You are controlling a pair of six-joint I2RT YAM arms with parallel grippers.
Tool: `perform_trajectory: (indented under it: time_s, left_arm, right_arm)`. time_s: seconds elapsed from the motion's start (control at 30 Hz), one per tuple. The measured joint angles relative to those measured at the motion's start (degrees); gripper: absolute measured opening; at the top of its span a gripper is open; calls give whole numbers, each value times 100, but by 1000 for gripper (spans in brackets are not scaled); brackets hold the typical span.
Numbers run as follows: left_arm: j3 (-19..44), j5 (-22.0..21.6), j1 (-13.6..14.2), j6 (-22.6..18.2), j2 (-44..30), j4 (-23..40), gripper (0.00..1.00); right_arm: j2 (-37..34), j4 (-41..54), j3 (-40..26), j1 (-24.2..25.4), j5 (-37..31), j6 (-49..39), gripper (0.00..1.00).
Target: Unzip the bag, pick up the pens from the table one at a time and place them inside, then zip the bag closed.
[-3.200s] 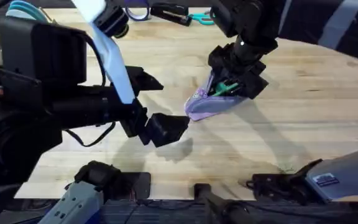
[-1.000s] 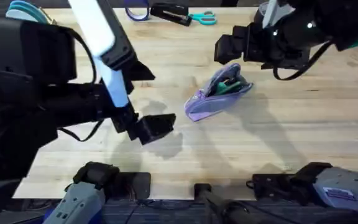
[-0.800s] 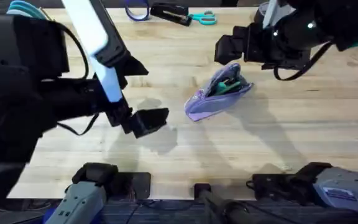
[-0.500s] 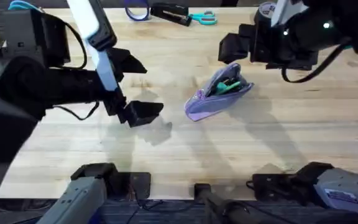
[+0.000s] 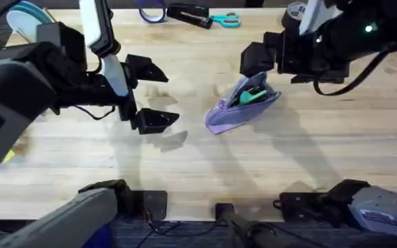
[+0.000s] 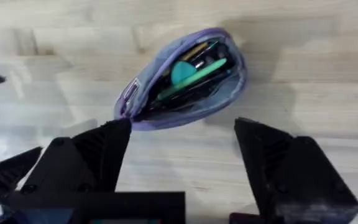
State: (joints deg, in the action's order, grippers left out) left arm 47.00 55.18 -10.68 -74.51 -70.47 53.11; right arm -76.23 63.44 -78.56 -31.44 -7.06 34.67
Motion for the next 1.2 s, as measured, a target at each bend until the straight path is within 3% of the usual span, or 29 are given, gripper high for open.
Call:
perform_trajectory:
  time_s: [0.23, 0.47, 0.83, 1.03, 1.2]
  left_arm:
    - [0, 202, -4, -249, -469, -38, 992]
    - [0, 223, -4, -311, -495, -38, 994]
    - [0, 223, -4, -313, -495, -38, 994]
    - [0, 223, -4, -313, -495, -38, 994]
    - [0, 223, -4, -313, -495, -38, 993]
  right_arm:
    - [-2, -39, 0, 0, 649, -621, 996]
    - [-2, -100, -2, -15, 1143, -1885, 995]
    - [-1, -297, -193, -517, 1288, -3667, 995]
    - [-2, -485, -197, -898, 1290, -4261, 995]
    - [-2, -505, -199, -940, 1292, -4424, 995]
